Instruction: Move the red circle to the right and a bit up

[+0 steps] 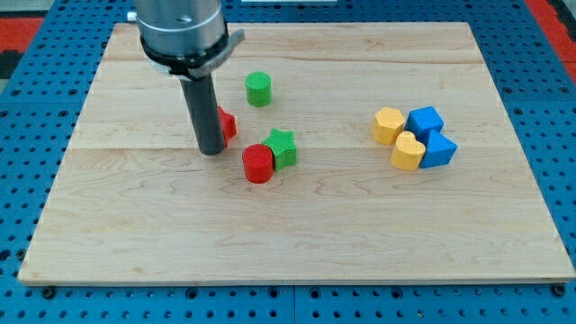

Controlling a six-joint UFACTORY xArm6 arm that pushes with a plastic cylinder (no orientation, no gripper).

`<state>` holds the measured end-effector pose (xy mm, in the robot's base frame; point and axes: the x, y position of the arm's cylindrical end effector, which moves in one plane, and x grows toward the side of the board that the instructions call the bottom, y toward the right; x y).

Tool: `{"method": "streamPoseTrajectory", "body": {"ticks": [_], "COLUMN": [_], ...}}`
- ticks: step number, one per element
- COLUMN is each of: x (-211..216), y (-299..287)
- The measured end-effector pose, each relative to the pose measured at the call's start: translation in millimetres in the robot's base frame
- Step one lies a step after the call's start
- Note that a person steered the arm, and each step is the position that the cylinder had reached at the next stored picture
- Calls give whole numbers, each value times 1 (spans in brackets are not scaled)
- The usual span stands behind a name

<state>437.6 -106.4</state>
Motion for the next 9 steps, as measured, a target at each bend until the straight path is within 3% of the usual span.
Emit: {"method": "streamPoseTrajectory", "body": {"ticks": [1, 3, 8, 9], "x": [-13, 73, 4, 22], "y": [-11, -7, 39, 47]}}
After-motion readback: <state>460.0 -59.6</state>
